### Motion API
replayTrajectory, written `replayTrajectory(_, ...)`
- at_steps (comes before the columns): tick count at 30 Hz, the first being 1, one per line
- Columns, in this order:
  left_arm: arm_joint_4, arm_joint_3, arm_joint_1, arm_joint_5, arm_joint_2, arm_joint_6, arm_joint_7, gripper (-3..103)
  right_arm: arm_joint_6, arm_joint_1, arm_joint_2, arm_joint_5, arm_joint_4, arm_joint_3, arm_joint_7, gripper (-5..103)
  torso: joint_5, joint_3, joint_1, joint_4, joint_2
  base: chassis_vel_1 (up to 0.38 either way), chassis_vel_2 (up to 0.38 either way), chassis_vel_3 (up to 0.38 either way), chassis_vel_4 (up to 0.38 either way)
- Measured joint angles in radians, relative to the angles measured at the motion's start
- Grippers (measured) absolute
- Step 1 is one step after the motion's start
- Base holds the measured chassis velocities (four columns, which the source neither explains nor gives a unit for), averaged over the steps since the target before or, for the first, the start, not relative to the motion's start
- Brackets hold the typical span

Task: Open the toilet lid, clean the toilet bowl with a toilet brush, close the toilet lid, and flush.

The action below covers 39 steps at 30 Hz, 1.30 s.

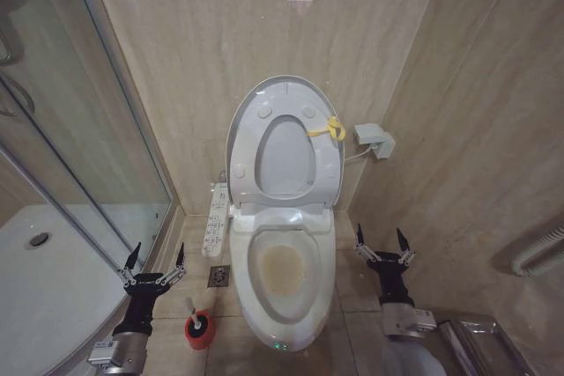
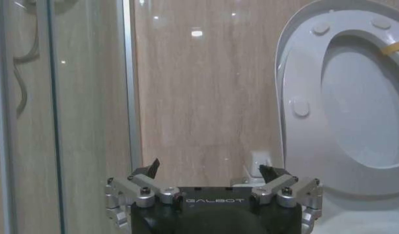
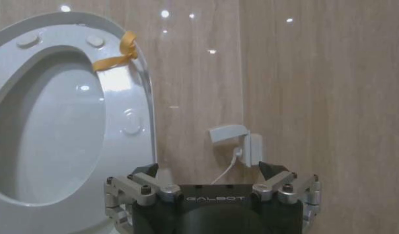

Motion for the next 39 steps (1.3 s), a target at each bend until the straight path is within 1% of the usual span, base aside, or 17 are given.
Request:
replayTrajectory(2, 0.000, 0.000, 0.000, 0.000, 0.000, 0.000, 0.000, 100, 0.000, 0.009, 0.000, -0.002, -0.005, -0.001, 0.013, 100, 0.0000, 0.000, 0.000, 0.0000, 0.000, 0.000, 0.000, 0.000, 0.000)
replayTrajectory(8, 0.000, 0.000, 0.000, 0.000, 0.000, 0.000, 0.000, 100, 0.005, 0.049, -0.017, 0.001, -0.019, -0.004, 0.007, 100, 0.0000, 0.000, 0.000, -0.0002, 0.000, -0.006, 0.009, 0.008, -0.005)
replayTrajectory(10, 0.000, 0.000, 0.000, 0.000, 0.000, 0.000, 0.000, 100, -0.005, 0.074, -0.027, 0.003, -0.027, -0.006, 0.010, 100, 0.0000, 0.000, 0.000, 0.0003, 0.000, -0.042, 0.057, 0.039, -0.023)
replayTrajectory(13, 0.000, 0.000, 0.000, 0.000, 0.000, 0.000, 0.000, 100, -0.058, 0.169, -0.072, -0.001, -0.068, -0.009, 0.054, 100, 0.0000, 0.000, 0.000, -0.0001, 0.000, 0.000, 0.000, 0.000, 0.000)
replayTrajectory(14, 0.000, 0.000, 0.000, 0.000, 0.000, 0.000, 0.000, 100, -0.058, 0.169, -0.072, -0.001, -0.068, -0.009, 0.054, 100, 0.0000, 0.000, 0.000, -0.0001, 0.000, 0.000, 0.000, 0.000, 0.000)
replayTrajectory(16, 0.000, 0.000, 0.000, 0.000, 0.000, 0.000, 0.000, 100, -0.074, 0.246, -0.110, 0.001, -0.122, -0.017, 0.103, 100, 0.0002, 0.000, 0.000, -0.0001, 0.000, 0.000, 0.000, 0.000, 0.000)
replayTrajectory(17, 0.000, 0.000, 0.000, 0.000, 0.000, 0.000, 0.000, 100, -0.074, 0.246, -0.110, 0.001, -0.122, -0.017, 0.103, 100, 0.0002, 0.000, 0.000, -0.0001, 0.000, 0.000, 0.000, 0.000, 0.000)
replayTrajectory(18, 0.000, 0.000, 0.000, 0.000, 0.000, 0.000, 0.000, 100, -0.075, 0.296, -0.131, 0.003, -0.159, -0.020, 0.115, 100, 0.0002, 0.000, 0.000, 0.0003, 0.000, 0.000, 0.000, 0.000, 0.000)
replayTrajectory(20, 0.000, 0.000, 0.000, 0.000, 0.000, 0.000, 0.000, 100, -0.075, 0.384, -0.174, 0.013, -0.235, -0.031, 0.126, 100, -0.0001, 0.000, 0.000, 0.0001, 0.000, 0.000, 0.000, 0.000, 0.000)
replayTrajectory(22, 0.000, 0.000, 0.000, 0.000, 0.000, 0.000, 0.000, 100, -0.075, 0.408, -0.183, 0.021, -0.257, -0.037, 0.130, 100, 0.0000, 0.000, 0.000, 0.0001, 0.000, 0.000, 0.000, 0.000, 0.000)
replayTrajectory(24, 0.000, 0.000, 0.000, 0.000, 0.000, 0.000, 0.000, 100, -0.069, 0.497, -0.212, 0.046, -0.343, -0.054, 0.139, 100, 0.0000, 0.000, 0.000, 0.0000, 0.000, 0.000, 0.000, 0.000, 0.000)
replayTrajectory(26, 0.000, 0.000, 0.000, 0.000, 0.000, 0.000, 0.000, 100, -0.064, 0.535, -0.222, 0.055, -0.387, -0.062, 0.139, 100, -0.0001, 0.000, 0.000, 0.0003, 0.000, 0.000, 0.000, 0.000, 0.000)
replayTrajectory(27, 0.000, 0.000, 0.000, 0.000, 0.000, 0.000, 0.000, 100, -0.061, 0.580, -0.231, 0.060, -0.433, -0.070, 0.139, 100, 0.0007, 0.000, 0.000, -0.0003, 0.000, 0.000, 0.000, 0.000, 0.000)
replayTrajectory(28, 0.000, 0.000, 0.000, 0.000, 0.000, 0.000, 0.000, 100, -0.059, 0.620, -0.242, 0.061, -0.468, -0.075, 0.139, 100, 0.0005, 0.000, 0.000, 0.0003, 0.000, 0.000, 0.000, 0.000, 0.000)
replayTrajectory(29, 0.000, 0.000, 0.000, 0.000, 0.000, 0.000, 0.000, 100, -0.059, 0.620, -0.242, 0.061, -0.468, -0.075, 0.139, 100, 0.0005, 0.000, 0.000, 0.0003, 0.000, 0.000, 0.000, 0.000, 0.000)
replayTrajectory(31, 0.000, 0.000, 0.000, 0.000, 0.000, 0.000, 0.000, 100, -0.058, 0.703, -0.269, 0.073, -0.537, -0.090, 0.140, 100, -0.0001, 0.000, 0.000, -0.0001, 0.000, 0.000, 0.000, 0.000, 0.000)
replayTrajectory(39, 0.000, 0.000, 0.000, 0.000, 0.000, 0.000, 0.000, 100, -0.090, 0.871, -0.309, 0.112, -0.639, -0.137, 0.140, 100, 0.0001, 0.000, 0.000, 0.0002, 0.000, 0.000, 0.000, 0.000, 0.000)
